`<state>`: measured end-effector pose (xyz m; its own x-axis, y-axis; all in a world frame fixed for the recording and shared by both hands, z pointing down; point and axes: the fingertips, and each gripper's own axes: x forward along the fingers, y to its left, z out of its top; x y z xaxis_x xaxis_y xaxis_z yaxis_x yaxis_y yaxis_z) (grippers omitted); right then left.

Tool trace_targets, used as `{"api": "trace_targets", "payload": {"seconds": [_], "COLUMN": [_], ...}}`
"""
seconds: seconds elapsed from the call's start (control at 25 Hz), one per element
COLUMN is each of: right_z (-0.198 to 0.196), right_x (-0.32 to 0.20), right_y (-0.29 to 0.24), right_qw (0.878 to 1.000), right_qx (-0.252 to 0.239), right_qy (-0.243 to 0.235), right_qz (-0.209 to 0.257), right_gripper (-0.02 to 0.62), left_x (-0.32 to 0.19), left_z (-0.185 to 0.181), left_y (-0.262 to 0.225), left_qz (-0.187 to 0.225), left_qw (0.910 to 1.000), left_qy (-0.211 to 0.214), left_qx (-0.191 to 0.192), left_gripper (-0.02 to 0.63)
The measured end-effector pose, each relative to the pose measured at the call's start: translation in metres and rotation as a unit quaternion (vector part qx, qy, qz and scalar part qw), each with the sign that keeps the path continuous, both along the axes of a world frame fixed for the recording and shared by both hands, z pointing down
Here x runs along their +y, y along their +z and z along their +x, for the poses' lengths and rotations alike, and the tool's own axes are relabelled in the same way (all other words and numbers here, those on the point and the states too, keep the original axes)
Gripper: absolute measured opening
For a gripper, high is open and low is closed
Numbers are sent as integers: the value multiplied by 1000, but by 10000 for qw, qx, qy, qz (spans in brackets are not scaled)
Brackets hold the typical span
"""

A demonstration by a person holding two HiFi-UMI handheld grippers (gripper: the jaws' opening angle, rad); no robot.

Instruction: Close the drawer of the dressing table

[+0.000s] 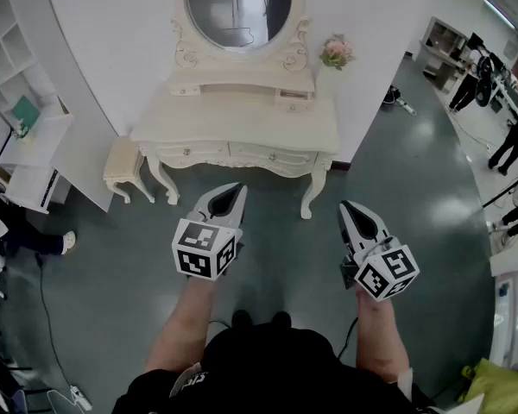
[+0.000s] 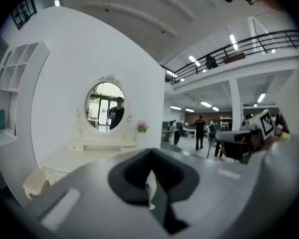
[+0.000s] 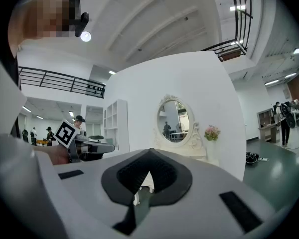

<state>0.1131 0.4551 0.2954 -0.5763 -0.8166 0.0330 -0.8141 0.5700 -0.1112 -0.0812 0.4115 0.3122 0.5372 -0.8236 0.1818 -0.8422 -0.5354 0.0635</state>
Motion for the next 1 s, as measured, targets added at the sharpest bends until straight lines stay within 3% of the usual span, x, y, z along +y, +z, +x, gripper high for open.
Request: {"api": "trace_targets", "payload": {"seconds": [0.4, 0.56, 1.0], "right_z": [11, 18, 59], "right_x": [2, 5, 17], "right_y": [4, 2, 9], "right_qw": [10000, 9996, 9990], "right_qx": [-12, -236, -296], "right_qy": [-45, -158, -327], "right_qz": [-27, -89, -99], "right_gripper": [-8, -6, -5], "left_x": [4, 6, 23], "left_z": [12, 22, 69], "left_y": [4, 4, 2], "left_qz": [-33, -42, -27], "left_qw": [10000, 9999, 9998], "left_qy": [-24, -29, -101], "left_qx": [-58, -104, -158], "left_gripper": [11, 11, 11]}}
